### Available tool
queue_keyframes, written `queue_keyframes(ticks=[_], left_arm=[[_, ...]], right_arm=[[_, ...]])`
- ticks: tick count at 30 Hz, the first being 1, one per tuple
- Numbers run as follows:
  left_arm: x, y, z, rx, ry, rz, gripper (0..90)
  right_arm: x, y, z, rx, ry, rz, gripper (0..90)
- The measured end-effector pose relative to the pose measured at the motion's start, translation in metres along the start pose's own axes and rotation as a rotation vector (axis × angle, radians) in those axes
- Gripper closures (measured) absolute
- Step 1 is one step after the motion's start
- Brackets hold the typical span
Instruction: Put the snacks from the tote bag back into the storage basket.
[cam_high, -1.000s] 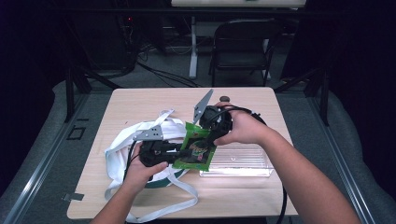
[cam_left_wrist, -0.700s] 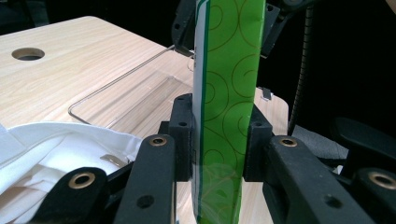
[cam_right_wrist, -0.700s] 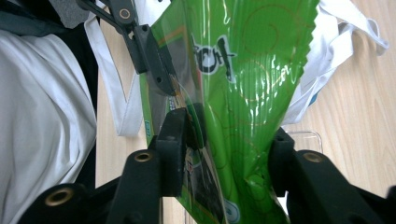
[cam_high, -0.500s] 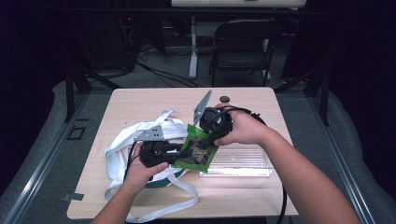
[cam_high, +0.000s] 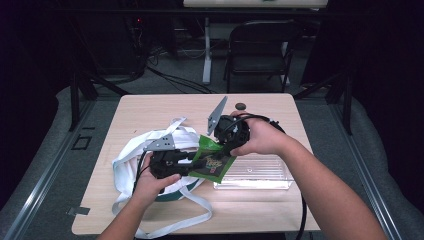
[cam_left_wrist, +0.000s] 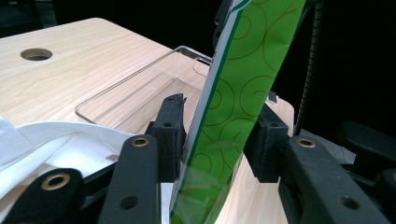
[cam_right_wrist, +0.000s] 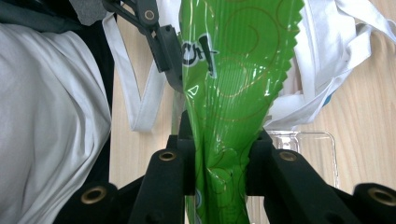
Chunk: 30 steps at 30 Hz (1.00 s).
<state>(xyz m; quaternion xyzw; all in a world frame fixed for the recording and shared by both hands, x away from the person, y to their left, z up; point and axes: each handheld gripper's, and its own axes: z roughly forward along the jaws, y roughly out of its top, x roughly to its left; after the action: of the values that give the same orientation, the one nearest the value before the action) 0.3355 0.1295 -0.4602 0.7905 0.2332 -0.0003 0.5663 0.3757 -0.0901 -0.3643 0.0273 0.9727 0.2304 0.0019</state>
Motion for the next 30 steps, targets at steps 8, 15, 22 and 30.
queue_keyframes(ticks=[8,15,22,30], left_arm=[[0.003,-0.001,-0.001,0.002,0.011,-0.015,56.8],[0.005,-0.002,-0.001,0.005,0.02,-0.024,54.0],[0.007,-0.003,-0.002,0.009,0.032,-0.031,52.4],[0.01,-0.004,-0.004,-0.004,0.04,-0.051,49.2]], right_arm=[[-0.001,-0.001,-0.002,0.012,-0.021,0.0,74.1],[-0.002,-0.004,-0.005,0.025,-0.036,0.003,74.1],[-0.003,-0.006,-0.01,0.036,-0.05,0.006,74.1],[-0.005,-0.01,-0.016,0.061,-0.074,0.006,74.1]])
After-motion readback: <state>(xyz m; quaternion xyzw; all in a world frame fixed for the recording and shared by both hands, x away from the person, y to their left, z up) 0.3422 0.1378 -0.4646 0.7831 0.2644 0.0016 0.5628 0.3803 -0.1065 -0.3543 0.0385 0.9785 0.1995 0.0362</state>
